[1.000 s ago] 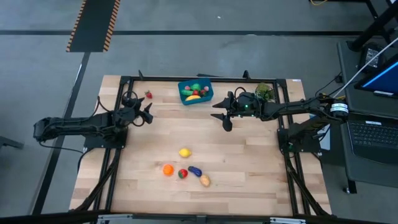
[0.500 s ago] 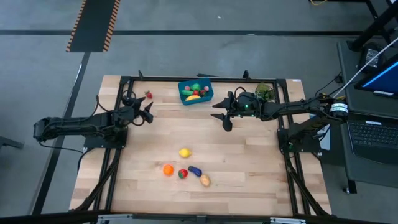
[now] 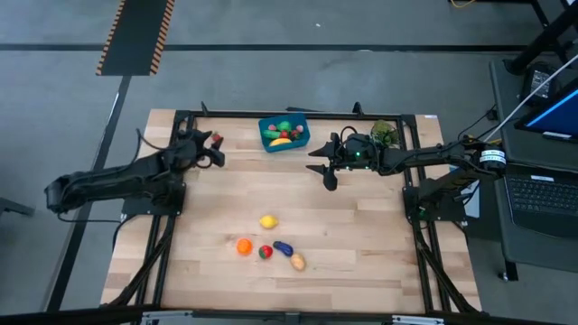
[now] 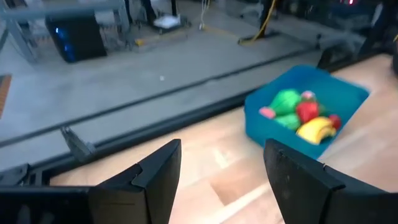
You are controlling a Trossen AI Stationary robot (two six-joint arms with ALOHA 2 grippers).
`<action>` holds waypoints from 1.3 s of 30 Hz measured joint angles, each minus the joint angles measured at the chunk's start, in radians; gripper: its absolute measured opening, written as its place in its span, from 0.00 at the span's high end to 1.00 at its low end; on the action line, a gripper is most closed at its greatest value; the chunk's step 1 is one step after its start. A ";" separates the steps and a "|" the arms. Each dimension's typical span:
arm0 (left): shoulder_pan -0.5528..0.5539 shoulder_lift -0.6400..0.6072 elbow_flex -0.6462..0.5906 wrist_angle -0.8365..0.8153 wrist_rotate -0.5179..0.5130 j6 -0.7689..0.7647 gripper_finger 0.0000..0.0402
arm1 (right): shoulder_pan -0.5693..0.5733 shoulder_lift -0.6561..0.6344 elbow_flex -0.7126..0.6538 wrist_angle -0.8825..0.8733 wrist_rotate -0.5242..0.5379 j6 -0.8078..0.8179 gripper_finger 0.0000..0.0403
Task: Pick and placing Produce into tupperware
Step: Put the strawberry into the blue bin
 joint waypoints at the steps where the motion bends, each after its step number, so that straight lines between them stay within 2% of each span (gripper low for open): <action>1: 0.020 0.023 0.003 0.000 0.016 -0.001 0.45 | 0.000 0.000 0.000 0.000 0.000 0.000 0.46; 6: 0.103 0.107 0.033 -0.013 0.111 -0.013 0.45 | 0.000 0.000 0.000 -0.027 0.000 0.000 0.46; 11: 0.179 0.172 0.133 -0.187 0.182 -0.158 0.45 | 0.000 0.000 0.000 -0.065 0.000 0.000 0.46; 16: 0.244 0.263 0.255 -0.338 0.237 -0.242 0.45 | 0.000 0.000 0.000 -0.068 0.000 -0.001 0.46; 24: 0.325 0.451 0.369 -0.392 0.374 -0.330 0.45 | 0.000 0.000 0.000 -0.069 0.000 -0.031 0.46; 31: 0.392 0.605 0.403 -0.489 0.391 -0.344 0.45 | 0.000 0.000 0.000 -0.072 0.000 -0.031 0.46; 39: 0.442 0.681 0.404 -0.488 0.427 -0.416 0.45 | 0.000 0.000 0.000 -0.075 0.000 -0.057 0.46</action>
